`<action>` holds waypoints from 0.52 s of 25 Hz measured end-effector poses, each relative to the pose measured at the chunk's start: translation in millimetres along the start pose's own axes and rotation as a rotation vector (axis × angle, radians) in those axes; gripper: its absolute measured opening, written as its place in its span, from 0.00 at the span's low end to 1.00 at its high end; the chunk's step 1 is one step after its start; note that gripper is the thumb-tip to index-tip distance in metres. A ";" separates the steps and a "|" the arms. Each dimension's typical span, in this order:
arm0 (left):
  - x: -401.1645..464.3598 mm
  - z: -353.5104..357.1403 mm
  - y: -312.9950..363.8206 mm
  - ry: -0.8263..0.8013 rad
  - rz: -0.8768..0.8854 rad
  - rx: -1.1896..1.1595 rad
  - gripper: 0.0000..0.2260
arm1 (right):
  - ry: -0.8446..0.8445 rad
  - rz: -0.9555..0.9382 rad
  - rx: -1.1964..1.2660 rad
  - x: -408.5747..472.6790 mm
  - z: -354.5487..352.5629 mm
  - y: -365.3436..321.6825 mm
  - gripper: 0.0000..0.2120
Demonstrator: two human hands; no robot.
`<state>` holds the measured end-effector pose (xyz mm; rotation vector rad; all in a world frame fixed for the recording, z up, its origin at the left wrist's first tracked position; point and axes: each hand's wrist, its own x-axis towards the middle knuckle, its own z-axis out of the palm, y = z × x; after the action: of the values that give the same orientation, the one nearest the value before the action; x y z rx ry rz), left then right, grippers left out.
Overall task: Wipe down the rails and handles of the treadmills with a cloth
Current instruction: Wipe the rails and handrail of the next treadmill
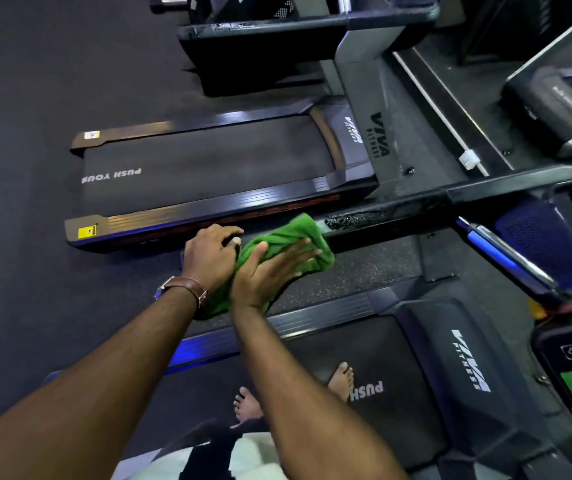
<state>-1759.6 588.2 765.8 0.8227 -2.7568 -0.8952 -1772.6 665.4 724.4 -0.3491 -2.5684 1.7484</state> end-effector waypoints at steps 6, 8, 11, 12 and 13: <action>-0.2 -1.8 2.4 -0.019 -0.007 0.030 0.12 | -0.089 -1.050 -0.668 104.5 -64.1 1.0 0.17; -0.4 -0.6 5.7 -0.012 -0.025 0.059 0.12 | -0.191 -0.860 -0.837 109.7 -59.7 -27.7 0.19; -2.7 1.7 13.3 0.021 -0.028 0.157 0.12 | -0.445 -0.926 -1.029 92.5 -44.6 -42.1 0.21; -3.5 1.3 15.0 0.022 -0.027 0.174 0.12 | -0.535 -1.037 -1.031 97.3 -53.9 -39.5 0.20; -4.6 1.2 15.2 0.021 -0.024 0.175 0.12 | -0.597 -1.108 -1.026 110.5 -68.0 -36.7 0.20</action>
<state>-1763.0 601.6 773.7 0.8891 -2.8431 -0.6519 -1877.4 736.1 771.2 1.4829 -2.7415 0.1063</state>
